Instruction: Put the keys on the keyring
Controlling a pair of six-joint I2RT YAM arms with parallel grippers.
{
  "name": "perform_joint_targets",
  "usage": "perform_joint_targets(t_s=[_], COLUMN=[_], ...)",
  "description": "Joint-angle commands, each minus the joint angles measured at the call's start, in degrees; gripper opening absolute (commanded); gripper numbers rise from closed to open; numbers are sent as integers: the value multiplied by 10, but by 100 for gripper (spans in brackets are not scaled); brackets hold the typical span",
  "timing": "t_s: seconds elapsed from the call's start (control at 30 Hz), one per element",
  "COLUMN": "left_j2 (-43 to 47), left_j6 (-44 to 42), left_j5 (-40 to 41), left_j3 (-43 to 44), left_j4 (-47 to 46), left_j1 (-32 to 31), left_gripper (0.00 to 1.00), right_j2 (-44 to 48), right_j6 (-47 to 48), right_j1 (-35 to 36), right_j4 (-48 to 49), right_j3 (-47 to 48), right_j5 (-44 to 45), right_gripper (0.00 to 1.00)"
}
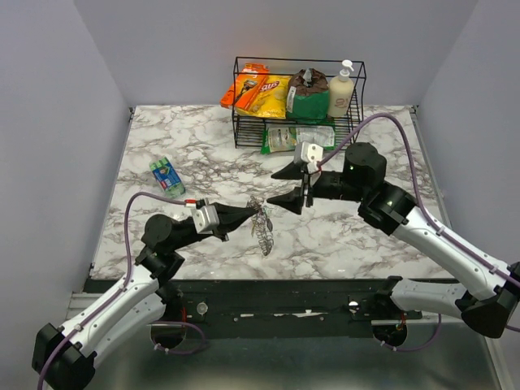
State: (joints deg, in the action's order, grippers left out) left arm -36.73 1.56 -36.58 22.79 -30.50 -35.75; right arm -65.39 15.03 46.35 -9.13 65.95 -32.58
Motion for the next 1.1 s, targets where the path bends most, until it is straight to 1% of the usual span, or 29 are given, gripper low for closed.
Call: perform_joint_targets(t_s=[0.0,0.23,0.3,0.47,0.6,0.67,0.7,0.8,1.07], left_j2=[13,9,9,17,17,17,17,15,9], left_j6=[29,37,41,27,23,23,22,20,7], left_j5=[-8,-33,-38,-54,-60,-60,-60,-60,-60], left_j3=[-19,-33,-31,-18,-13,-12,-13,-12,-5], left_j4=[-164,-234,-238,-217,-204,-204,-204,-203,-188], left_j1=[-3,-2,-3,-3,-3,-3,-3,-3,-3], left_gripper=[0,0,0,0,0,0,0,0,0], right_j2=[26,32,19,-11,-23,-27,-29,-33,-33], right_j6=[-28,-25,-26,-36,-47,-50,-52,-56,-55], right_j1=[-25,-30,-30,-29,-29,-29,-29,-29,-29], right_j4=[39,40,39,20,31,33,34,34,34], right_j3=[-19,-25,-14,17,28,30,30,30,23], right_j5=[-63,-152,-160,-196,-230,-242,-244,-245,-274], right_gripper=[67,66,68,68,62,55,49,42,40])
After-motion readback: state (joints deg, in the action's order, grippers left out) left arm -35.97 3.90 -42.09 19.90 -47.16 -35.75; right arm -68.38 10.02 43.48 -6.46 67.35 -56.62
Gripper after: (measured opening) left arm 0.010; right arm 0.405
